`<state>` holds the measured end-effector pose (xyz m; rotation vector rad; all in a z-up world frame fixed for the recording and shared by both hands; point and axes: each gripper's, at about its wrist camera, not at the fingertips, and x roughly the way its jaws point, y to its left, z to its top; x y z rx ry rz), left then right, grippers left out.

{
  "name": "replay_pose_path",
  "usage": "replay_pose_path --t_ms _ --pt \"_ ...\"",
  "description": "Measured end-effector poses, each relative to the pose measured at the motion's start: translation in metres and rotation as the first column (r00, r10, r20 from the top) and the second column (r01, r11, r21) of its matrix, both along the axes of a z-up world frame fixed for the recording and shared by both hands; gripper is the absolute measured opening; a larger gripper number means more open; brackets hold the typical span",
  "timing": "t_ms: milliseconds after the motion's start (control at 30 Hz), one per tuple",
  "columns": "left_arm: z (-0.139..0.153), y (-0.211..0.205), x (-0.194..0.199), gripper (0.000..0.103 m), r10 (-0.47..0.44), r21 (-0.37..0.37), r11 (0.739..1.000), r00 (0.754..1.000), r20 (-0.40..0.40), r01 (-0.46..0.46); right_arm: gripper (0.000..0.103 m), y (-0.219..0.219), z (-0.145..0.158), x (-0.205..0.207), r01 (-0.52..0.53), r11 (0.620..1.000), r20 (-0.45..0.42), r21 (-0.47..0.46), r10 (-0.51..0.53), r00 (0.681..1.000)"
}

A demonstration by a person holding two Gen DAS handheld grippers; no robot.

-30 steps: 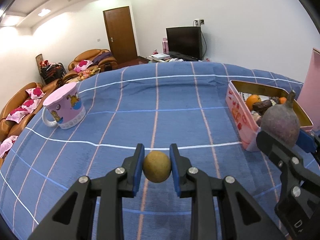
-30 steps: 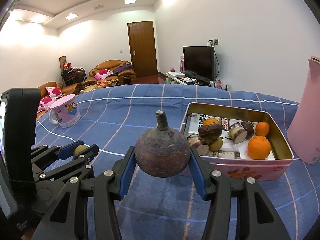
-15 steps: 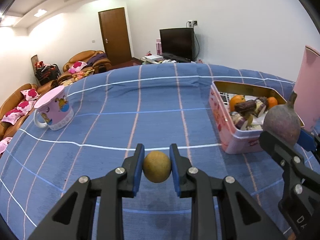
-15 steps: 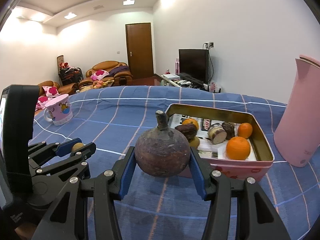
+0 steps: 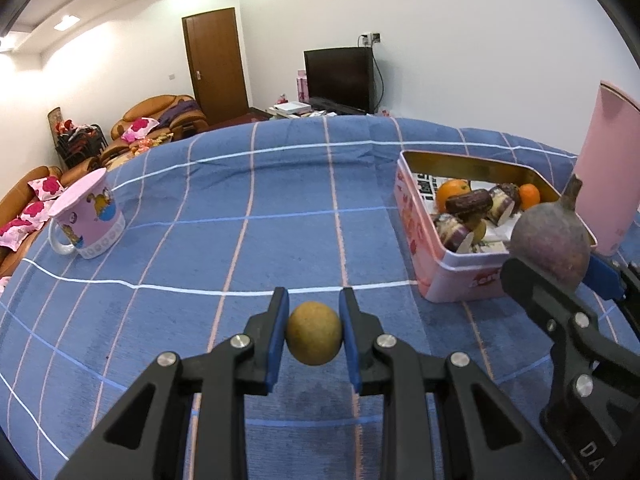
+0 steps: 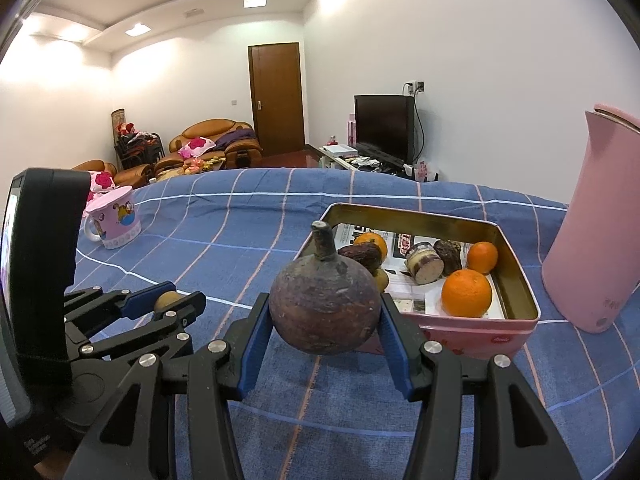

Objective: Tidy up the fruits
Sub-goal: 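Lift the small yellow-brown fruit with the left tool while the right tool holds the purple fruit, then carry the small fruit with the left tool while the right tool carries the purple fruit over the tin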

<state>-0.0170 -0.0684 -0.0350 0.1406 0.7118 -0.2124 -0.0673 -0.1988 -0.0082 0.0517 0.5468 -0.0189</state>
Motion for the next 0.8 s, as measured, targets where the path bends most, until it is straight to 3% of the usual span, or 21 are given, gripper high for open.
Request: replay_pose_path --t_ms 800 --pt "0.003 -0.029 -0.013 0.028 -0.063 -0.013 0.998 0.998 0.014 0.063 0.054 -0.030 0.001 -0.009 0.046 0.999 0.007 -0.001 -0.046 0.999"
